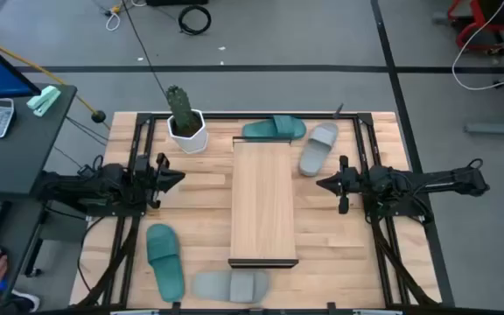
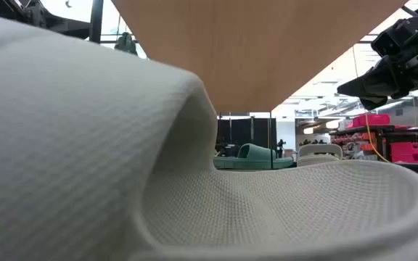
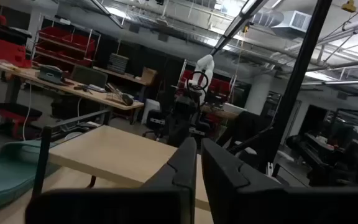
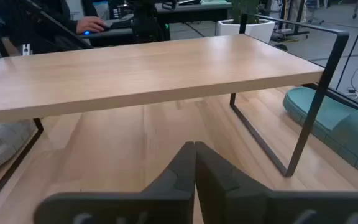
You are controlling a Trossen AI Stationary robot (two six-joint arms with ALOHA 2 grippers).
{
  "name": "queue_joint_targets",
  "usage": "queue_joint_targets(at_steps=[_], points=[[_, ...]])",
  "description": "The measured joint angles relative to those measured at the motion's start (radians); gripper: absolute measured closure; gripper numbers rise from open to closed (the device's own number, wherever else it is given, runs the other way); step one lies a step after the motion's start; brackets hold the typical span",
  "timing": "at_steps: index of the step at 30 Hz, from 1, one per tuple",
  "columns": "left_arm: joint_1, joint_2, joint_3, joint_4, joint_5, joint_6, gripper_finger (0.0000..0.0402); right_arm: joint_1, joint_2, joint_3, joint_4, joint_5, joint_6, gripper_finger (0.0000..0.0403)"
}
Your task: Pick and place slides into the shelf
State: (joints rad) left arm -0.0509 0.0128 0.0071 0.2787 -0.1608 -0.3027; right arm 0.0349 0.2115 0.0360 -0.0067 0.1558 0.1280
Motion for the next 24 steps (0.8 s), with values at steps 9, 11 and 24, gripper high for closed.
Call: queue_joint_targets(at_steps=[9, 11, 24], points=[[0.000, 0.000, 0.000, 0.000, 0.000, 0.000, 0.0361, 0.000, 0.000, 0.000, 0.000, 0.000, 0.000, 0.0389], [0.000, 0.000, 0.000, 0.000, 0.000, 0.000, 0.0363, 0.000, 0.000, 0.000, 0.000, 0.000, 0.000, 0.0389], [0.000, 0.000, 0.000, 0.000, 0.000, 0.000, 0.0368, 0.000, 0.000, 0.000, 0.000, 0.000, 0.000, 0.0389]])
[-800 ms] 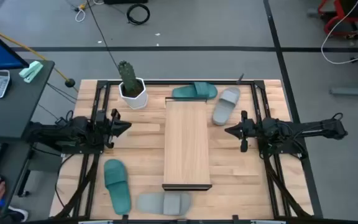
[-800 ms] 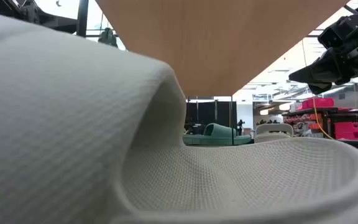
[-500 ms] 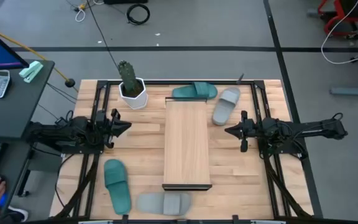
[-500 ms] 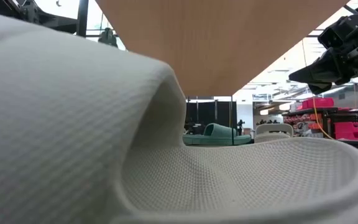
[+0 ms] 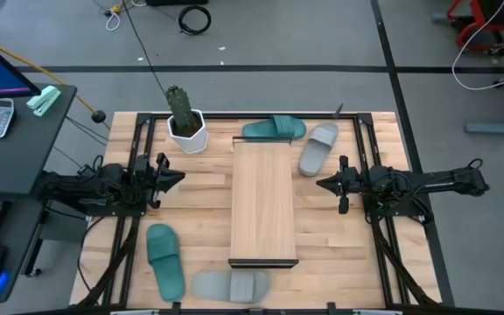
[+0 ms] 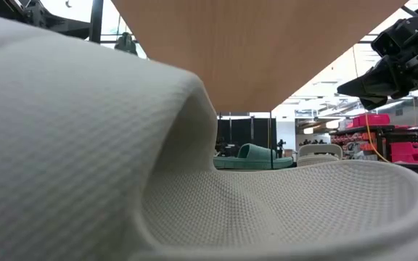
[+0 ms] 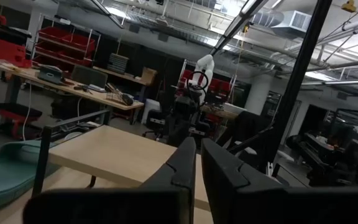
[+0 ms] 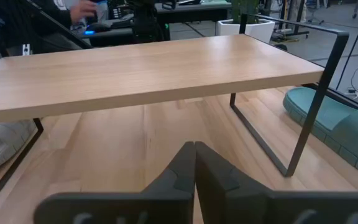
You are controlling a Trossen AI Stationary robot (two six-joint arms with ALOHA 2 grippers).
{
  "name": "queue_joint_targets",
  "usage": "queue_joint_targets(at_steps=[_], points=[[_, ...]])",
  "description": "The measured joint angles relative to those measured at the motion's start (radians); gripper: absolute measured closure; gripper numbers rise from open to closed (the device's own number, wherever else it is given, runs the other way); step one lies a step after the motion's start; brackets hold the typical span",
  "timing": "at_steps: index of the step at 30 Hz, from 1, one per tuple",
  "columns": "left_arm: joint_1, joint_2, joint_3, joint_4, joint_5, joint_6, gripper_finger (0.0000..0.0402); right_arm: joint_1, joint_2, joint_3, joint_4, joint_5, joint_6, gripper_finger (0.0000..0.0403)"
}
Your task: Pick and place slides into the shelf
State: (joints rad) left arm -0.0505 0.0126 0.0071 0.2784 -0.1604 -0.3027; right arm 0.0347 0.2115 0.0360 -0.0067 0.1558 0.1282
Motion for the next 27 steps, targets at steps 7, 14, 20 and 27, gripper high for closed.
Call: queue_joint_targets(at_steps=[7, 14, 20, 27], points=[[0.000, 0.000, 0.000, 0.000, 0.000, 0.000, 0.0362, 0.000, 0.000, 0.000, 0.000, 0.000, 0.000, 0.0389], [0.000, 0.000, 0.000, 0.000, 0.000, 0.000, 0.0372, 0.000, 0.000, 0.000, 0.000, 0.000, 0.000, 0.0389], [0.000, 0.000, 0.000, 0.000, 0.000, 0.000, 0.0370, 0.000, 0.000, 0.000, 0.000, 0.000, 0.000, 0.0389], [0.000, 0.000, 0.000, 0.000, 0.000, 0.000, 0.0361, 0.000, 0.000, 0.000, 0.000, 0.000, 0.000, 0.0389]])
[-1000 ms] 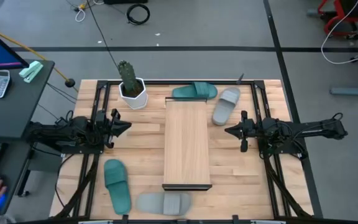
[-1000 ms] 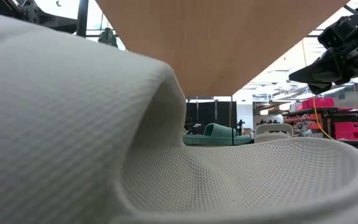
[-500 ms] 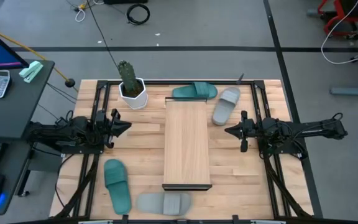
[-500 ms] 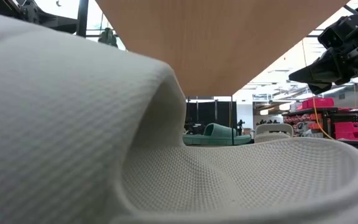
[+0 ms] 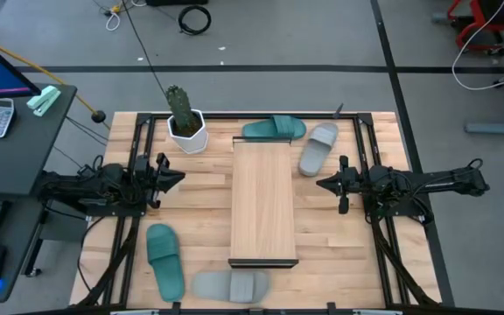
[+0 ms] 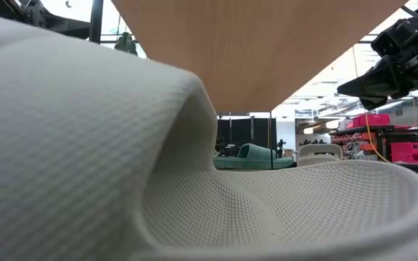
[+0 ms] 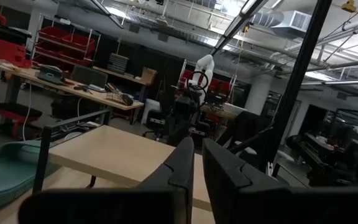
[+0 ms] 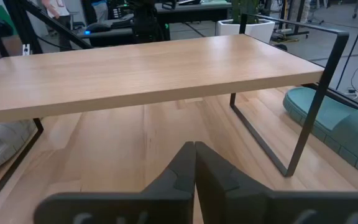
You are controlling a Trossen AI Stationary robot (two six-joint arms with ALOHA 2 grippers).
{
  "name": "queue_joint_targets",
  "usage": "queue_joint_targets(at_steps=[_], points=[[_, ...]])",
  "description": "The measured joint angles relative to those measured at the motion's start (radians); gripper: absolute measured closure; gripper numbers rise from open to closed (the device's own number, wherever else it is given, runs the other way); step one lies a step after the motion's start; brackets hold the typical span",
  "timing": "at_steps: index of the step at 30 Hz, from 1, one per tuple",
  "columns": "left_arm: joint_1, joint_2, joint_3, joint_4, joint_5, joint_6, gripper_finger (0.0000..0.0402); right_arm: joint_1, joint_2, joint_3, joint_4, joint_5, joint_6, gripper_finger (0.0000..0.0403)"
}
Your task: Pick and place slides into the shelf
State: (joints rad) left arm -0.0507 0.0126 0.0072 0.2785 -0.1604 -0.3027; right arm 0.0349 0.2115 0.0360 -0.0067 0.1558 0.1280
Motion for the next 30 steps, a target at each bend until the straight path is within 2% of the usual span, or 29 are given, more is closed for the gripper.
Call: queue_joint_targets(at_steps=[10, 21, 30], points=[[0.000, 0.000, 0.000, 0.000, 0.000, 0.000, 0.0374, 0.000, 0.000, 0.000, 0.000, 0.000, 0.000, 0.0389], [0.000, 0.000, 0.000, 0.000, 0.000, 0.000, 0.0361, 0.000, 0.000, 0.000, 0.000, 0.000, 0.000, 0.0389], [0.000, 0.000, 0.000, 0.000, 0.000, 0.000, 0.0373, 0.000, 0.000, 0.000, 0.000, 0.000, 0.000, 0.0389]])
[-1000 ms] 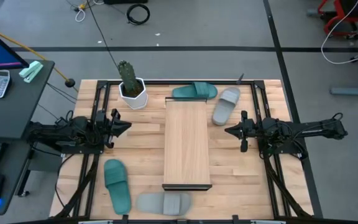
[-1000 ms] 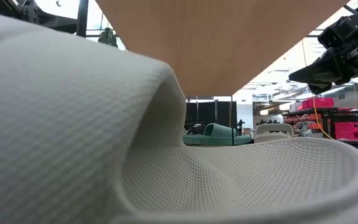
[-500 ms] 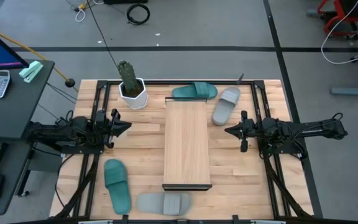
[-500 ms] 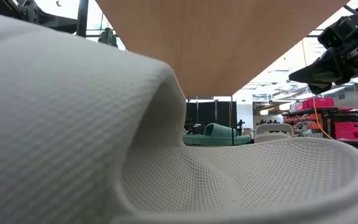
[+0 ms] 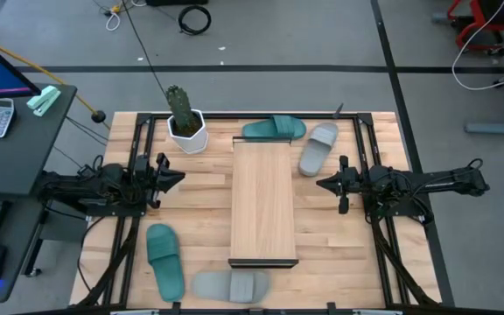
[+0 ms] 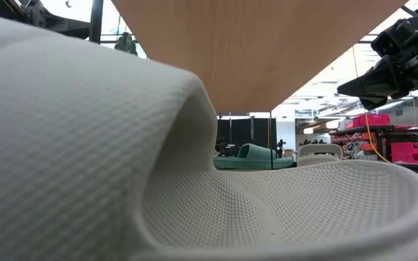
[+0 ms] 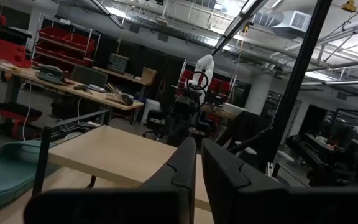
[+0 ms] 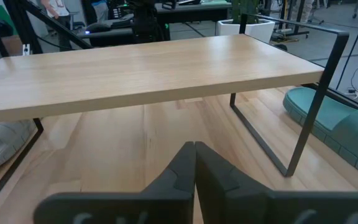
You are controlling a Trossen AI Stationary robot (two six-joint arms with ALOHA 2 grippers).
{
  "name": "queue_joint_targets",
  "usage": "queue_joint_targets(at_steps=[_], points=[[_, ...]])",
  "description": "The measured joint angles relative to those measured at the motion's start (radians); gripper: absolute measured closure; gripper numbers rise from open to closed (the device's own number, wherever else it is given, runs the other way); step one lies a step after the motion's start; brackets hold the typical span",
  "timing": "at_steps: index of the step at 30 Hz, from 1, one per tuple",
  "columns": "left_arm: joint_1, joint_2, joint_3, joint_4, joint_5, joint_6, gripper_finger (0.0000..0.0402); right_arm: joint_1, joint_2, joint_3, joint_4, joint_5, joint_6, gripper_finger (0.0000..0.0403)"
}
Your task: Pick and place slides into the shelf
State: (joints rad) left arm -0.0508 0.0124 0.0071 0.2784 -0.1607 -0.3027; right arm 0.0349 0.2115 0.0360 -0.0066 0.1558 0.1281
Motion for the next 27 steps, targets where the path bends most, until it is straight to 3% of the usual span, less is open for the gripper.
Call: queue_joint_targets(at_steps=[27], points=[[0.000, 0.000, 0.000, 0.000, 0.000, 0.000, 0.0369, 0.000, 0.000, 0.000, 0.000, 0.000, 0.000, 0.0389]])
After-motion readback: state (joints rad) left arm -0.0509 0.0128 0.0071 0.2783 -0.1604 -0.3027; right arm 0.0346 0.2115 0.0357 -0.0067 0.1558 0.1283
